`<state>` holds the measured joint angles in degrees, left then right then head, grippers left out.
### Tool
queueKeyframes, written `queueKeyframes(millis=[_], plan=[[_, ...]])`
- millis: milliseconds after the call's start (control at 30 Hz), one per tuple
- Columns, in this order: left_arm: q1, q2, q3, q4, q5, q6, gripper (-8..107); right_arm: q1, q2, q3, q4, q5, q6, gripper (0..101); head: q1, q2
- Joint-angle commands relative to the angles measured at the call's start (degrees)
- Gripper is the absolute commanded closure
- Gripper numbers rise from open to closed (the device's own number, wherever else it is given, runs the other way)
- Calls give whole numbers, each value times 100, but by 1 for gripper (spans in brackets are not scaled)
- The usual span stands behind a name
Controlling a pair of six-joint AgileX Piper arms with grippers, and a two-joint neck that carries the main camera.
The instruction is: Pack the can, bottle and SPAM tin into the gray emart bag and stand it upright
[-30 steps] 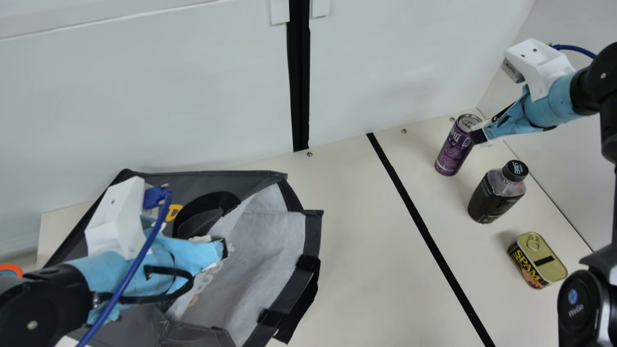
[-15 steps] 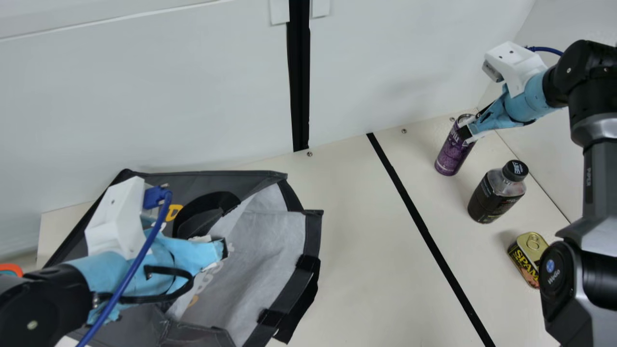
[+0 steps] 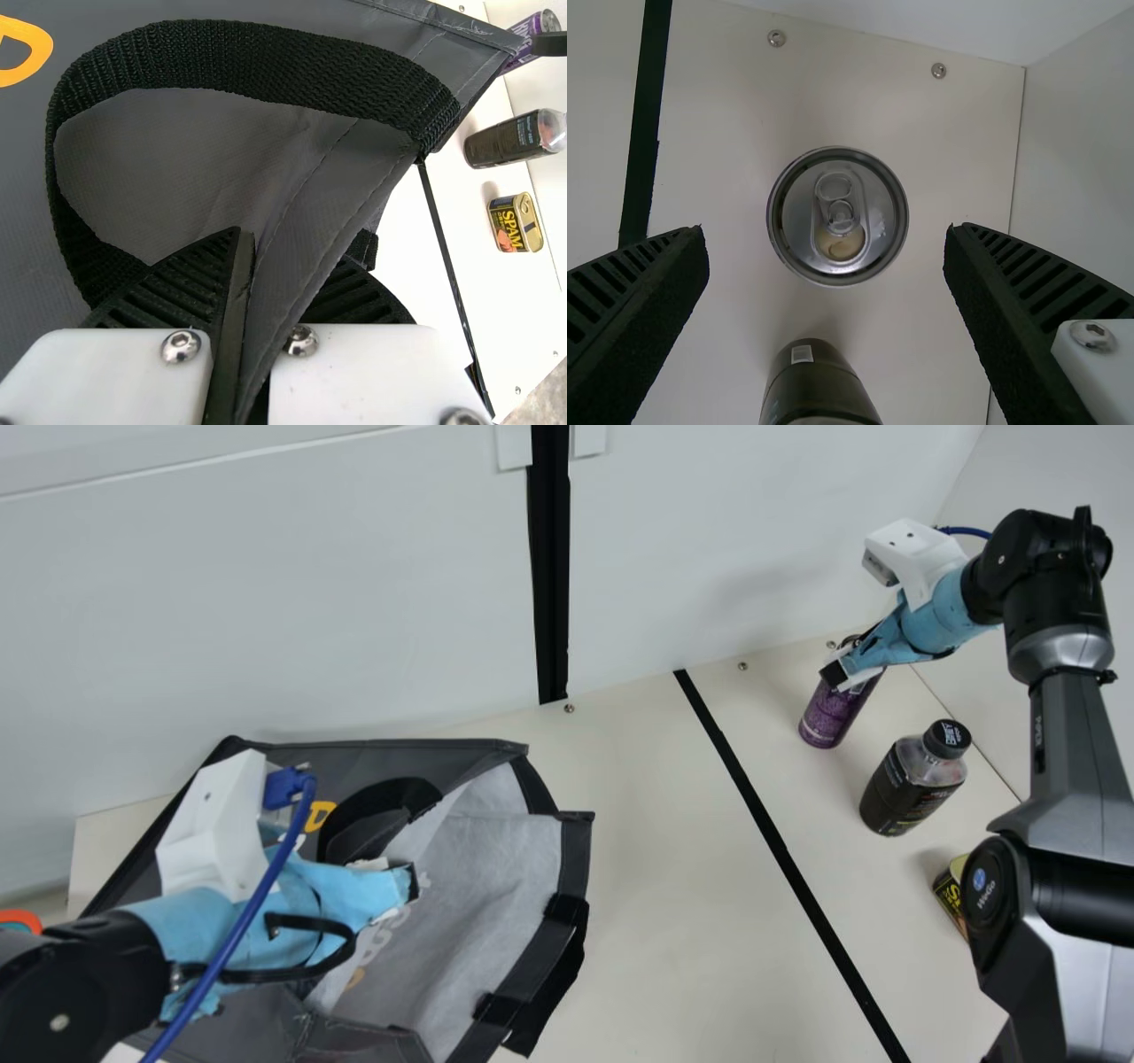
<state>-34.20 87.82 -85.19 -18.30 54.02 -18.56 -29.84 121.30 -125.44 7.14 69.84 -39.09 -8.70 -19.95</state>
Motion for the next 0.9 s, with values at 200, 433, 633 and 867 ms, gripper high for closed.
queueKeyframes(millis=[200,433,633,867], plan=[[0,0,0,0,0,0,107,40,330,-234,-18,6,-4,6,-130,-5],[0,0,0,0,0,0,107,74,572,-379,-54,6,3,6,-130,-5],[0,0,0,0,0,0,107,97,681,-421,-41,6,-16,26,-130,-5],[0,0,0,0,0,0,107,116,738,-454,2,6,-77,73,-130,-5]])
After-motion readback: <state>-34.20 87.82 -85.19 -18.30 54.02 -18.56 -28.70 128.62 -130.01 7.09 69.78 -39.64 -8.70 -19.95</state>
